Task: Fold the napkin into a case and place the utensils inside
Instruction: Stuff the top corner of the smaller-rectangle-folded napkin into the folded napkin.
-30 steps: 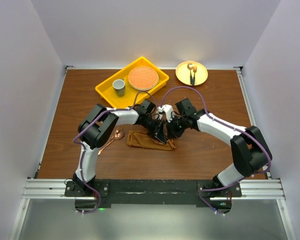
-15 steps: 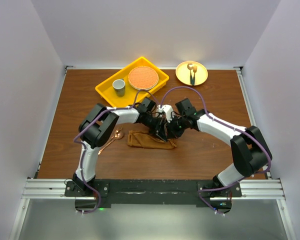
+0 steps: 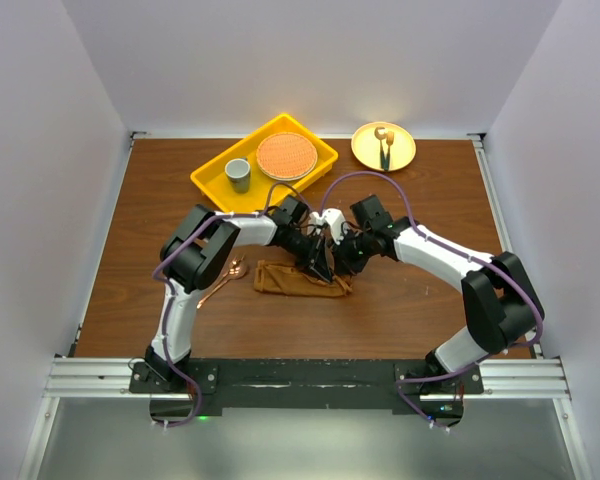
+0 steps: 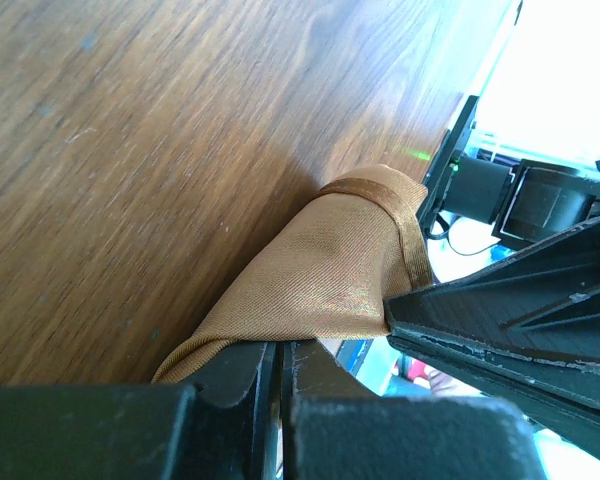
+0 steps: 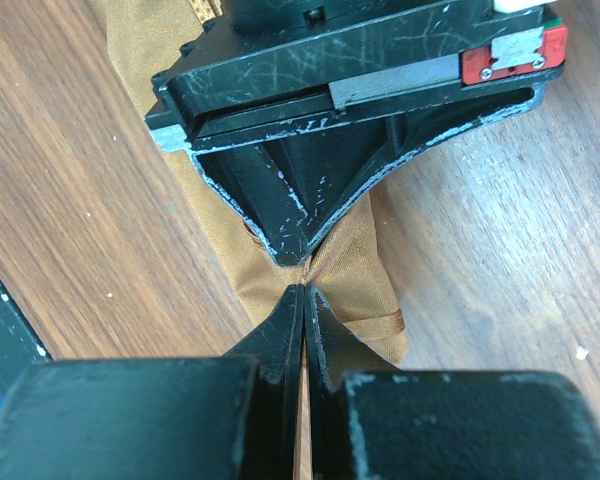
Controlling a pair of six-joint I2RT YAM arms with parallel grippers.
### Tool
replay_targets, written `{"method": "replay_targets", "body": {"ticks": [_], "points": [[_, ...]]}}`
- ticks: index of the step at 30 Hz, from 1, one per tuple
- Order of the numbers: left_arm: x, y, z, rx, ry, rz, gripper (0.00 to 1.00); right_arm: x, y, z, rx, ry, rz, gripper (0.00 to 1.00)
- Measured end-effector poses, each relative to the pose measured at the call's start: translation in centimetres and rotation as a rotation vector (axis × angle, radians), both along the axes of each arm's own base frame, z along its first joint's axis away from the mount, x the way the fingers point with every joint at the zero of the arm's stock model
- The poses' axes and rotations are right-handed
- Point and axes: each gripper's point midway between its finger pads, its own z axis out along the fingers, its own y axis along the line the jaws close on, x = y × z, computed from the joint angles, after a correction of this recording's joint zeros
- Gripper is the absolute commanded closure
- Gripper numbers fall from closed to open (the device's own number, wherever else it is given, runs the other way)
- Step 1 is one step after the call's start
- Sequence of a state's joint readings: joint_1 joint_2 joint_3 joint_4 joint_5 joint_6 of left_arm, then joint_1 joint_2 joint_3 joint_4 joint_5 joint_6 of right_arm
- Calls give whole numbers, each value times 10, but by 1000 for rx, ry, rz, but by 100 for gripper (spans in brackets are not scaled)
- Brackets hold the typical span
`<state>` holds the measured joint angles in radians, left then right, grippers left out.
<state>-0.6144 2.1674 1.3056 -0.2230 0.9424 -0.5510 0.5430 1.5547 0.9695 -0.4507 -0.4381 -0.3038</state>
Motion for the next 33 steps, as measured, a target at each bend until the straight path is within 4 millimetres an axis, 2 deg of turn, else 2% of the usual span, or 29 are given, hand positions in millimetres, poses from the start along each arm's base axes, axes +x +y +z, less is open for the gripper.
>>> {"method": "replay_targets", "body": {"ticks": [6, 12, 18, 22, 23, 25, 28, 33], "points": [[2, -2, 1, -15, 22, 10, 100, 0, 0, -2, -5, 0, 11, 100], [6, -7, 8, -54, 25, 22, 100, -1, -1, -13, -24, 24, 12, 100], [11, -9, 9, -75, 9, 33, 100, 5, -2, -18, -46, 22, 3, 100], [15, -8, 10, -80, 0, 42, 84, 10, -3, -18, -60, 9, -8, 100], [16, -8, 10, -80, 1, 43, 75, 11, -4, -18, -66, 5, -11, 100], [17, -7, 10, -80, 0, 49, 68, 12, -5, -20, -78, 1, -17, 100], [19, -2, 10, -82, 4, 69, 64, 16, -9, -25, -106, -8, -31, 100], [25, 0, 27, -116, -49, 89, 58, 22, -14, -29, -140, -31, -54, 100]]}}
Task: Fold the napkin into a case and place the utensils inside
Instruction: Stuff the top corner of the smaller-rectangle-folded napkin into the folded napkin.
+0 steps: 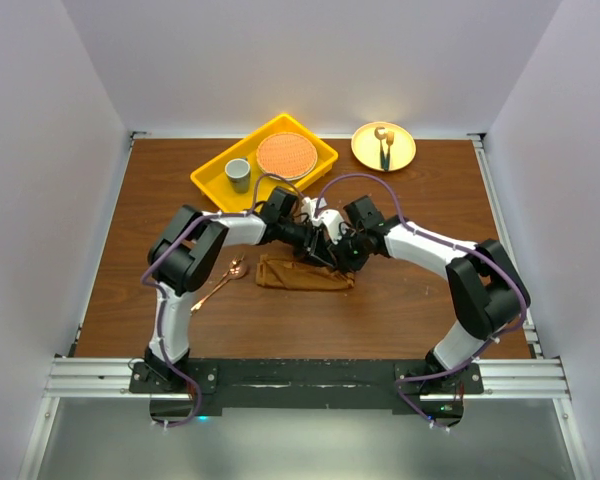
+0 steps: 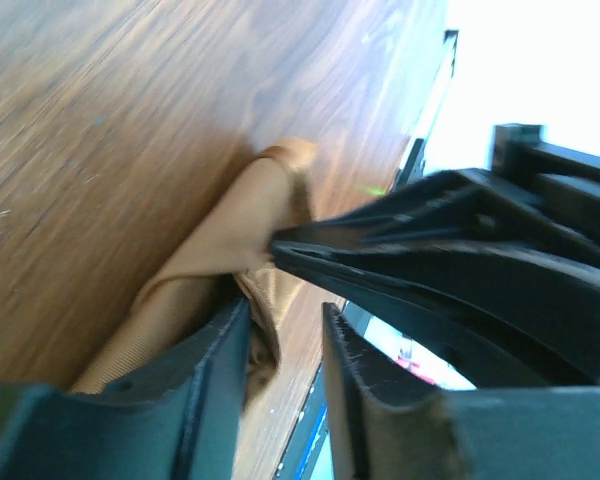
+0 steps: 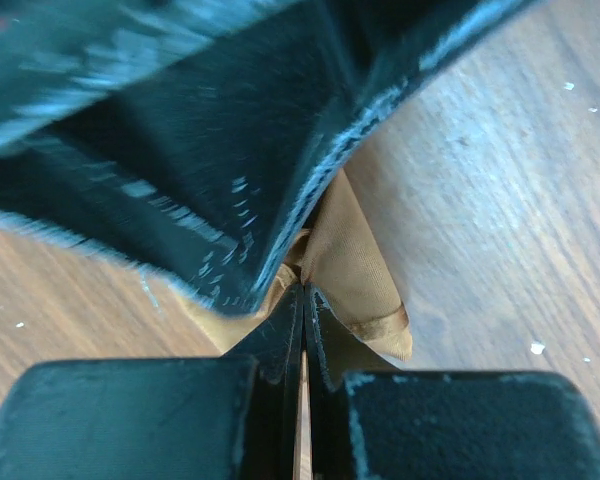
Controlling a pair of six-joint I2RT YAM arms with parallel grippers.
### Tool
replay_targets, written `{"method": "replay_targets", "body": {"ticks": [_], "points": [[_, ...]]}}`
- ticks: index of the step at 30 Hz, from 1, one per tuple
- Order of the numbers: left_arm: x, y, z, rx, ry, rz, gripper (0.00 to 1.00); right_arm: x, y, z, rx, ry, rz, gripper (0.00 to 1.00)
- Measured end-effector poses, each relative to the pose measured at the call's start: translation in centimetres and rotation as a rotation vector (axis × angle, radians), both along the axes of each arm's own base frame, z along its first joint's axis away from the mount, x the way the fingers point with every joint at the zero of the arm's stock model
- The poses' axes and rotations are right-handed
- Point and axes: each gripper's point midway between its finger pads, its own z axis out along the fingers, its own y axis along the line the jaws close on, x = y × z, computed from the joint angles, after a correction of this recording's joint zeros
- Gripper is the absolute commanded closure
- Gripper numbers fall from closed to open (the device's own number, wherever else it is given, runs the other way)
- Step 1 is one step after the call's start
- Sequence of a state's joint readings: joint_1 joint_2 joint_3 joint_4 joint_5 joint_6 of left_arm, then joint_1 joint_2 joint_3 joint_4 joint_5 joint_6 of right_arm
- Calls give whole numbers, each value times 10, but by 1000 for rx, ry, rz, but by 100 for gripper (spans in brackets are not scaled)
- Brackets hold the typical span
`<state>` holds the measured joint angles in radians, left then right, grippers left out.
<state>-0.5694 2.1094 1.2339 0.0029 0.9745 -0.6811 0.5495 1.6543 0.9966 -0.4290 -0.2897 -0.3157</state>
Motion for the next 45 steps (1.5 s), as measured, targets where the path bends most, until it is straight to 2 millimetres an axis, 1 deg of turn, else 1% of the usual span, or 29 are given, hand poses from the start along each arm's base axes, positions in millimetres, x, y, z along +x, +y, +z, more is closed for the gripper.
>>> {"method": "replay_targets", "body": {"ticks": [4, 6, 12, 17, 20, 21, 24, 27, 29, 31, 32, 33, 35, 36, 38, 39, 41, 43, 45], "points": [[7, 2, 12, -6, -40, 33, 55, 1, -3, -3, -14, -9, -12, 100], [10, 6, 14, -1, -58, 57, 55, 1, -4, -5, -15, -8, -14, 100], [17, 32, 19, 25, -72, 191, 55, 3, -5, -5, -21, -17, -24, 100], [24, 48, 42, 10, -136, 283, 54, 2, -5, -5, -19, -13, -31, 100], [28, 54, 58, -3, -193, 314, 51, 2, -5, -5, -18, -10, -36, 100], [28, 56, 64, -7, -223, 317, 48, 2, -5, -5, -18, -9, -37, 100], [32, 68, 88, -5, -398, 323, 46, 2, -4, -5, -15, -7, -42, 100], [26, 87, 126, -3, -715, 285, 46, 3, -3, -2, -7, -5, -47, 100], [14, 103, 150, 9, -989, 240, 47, 5, -2, 1, 4, -1, -52, 100], [-7, 110, 163, 16, -1231, 165, 57, 6, 0, 4, 13, 3, -54, 100], [-17, 109, 163, 16, -1314, 120, 62, 6, -1, 4, 15, 6, -58, 100], [-28, 105, 160, 14, -1414, 56, 75, 6, 0, 5, 18, 9, -60, 100], [-43, 96, 145, 11, -1538, -57, 84, 6, 0, 5, 20, 15, -65, 100], [-48, 90, 133, 13, -1585, -120, 92, 5, -1, 5, 22, 20, -68, 100], [-52, 78, 101, 41, -1653, -255, 99, 4, 0, 6, 28, 30, -70, 100], [-54, 72, 86, 53, -1670, -310, 100, 3, 0, 6, 30, 34, -71, 100], [-54, 61, 67, 59, -1718, -398, 100, 3, 1, 6, 31, 37, -73, 100], [-55, 49, 53, 47, -1785, -478, 100, 3, 1, 7, 31, 39, -74, 100], [-56, 40, 44, 38, -1820, -530, 100, 3, 1, 7, 31, 39, -77, 100]]}}
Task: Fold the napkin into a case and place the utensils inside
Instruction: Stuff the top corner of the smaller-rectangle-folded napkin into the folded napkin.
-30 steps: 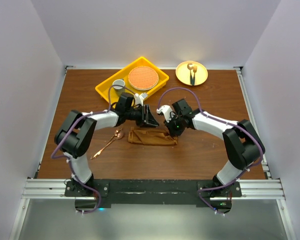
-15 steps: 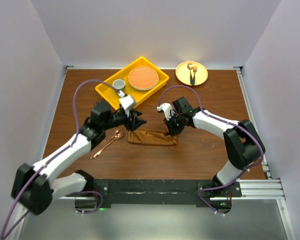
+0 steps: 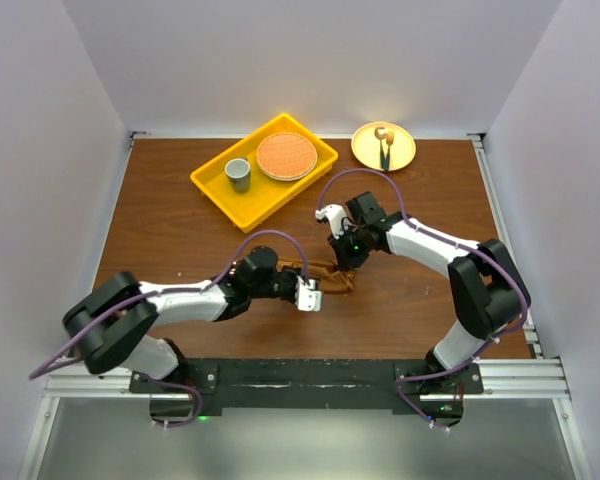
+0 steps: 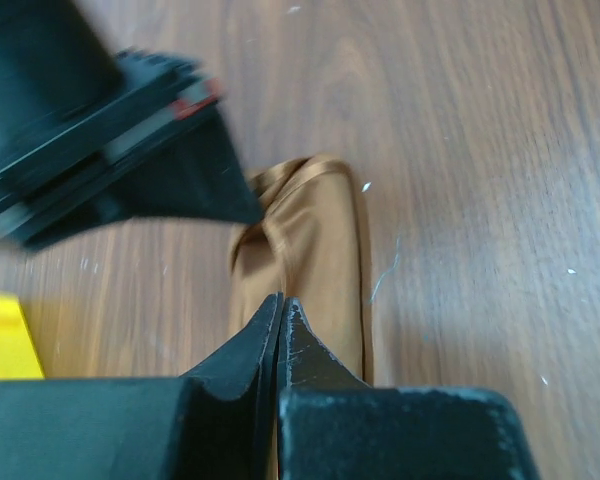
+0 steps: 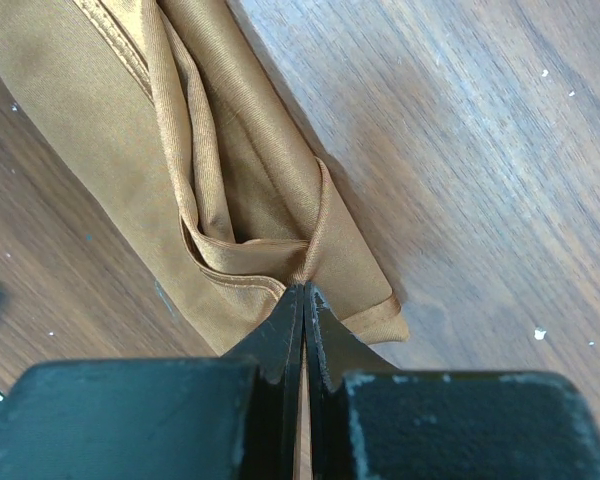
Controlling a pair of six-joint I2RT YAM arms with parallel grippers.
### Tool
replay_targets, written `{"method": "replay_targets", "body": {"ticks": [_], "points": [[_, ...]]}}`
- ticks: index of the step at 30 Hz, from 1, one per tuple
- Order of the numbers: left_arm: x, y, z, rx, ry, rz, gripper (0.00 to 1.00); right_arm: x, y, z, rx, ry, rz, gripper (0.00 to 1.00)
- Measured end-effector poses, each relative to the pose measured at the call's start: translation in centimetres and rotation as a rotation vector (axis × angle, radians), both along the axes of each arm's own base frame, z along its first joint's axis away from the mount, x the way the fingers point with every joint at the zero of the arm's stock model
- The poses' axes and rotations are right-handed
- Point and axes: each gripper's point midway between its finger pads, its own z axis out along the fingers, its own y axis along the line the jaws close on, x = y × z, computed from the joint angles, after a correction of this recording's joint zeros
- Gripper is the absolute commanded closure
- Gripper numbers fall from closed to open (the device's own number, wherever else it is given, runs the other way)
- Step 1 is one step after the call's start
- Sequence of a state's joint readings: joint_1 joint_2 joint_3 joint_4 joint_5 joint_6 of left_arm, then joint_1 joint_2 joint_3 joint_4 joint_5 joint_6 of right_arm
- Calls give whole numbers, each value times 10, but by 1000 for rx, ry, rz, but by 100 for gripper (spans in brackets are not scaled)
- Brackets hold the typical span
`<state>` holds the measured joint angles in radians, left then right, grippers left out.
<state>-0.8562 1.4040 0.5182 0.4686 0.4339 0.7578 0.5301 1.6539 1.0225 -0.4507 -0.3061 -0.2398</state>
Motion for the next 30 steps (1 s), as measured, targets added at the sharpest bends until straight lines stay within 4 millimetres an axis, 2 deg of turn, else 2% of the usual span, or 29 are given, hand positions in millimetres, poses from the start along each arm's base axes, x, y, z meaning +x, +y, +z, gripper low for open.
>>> {"method": "replay_targets", "body": {"ticks": [4, 15, 21, 30], "points": [[1, -18, -11, 23, -70, -66, 100, 1, 0, 2, 3, 3, -10, 100], [9, -54, -16, 13, -220, -153, 100, -1, 2, 4, 26, 27, -24, 100], [14, -64, -23, 24, -243, -166, 100, -1, 1, 3, 25, 30, -27, 100], [17, -66, -31, 48, -261, -180, 100, 2, -2, 4, 30, 33, -39, 100]]}}
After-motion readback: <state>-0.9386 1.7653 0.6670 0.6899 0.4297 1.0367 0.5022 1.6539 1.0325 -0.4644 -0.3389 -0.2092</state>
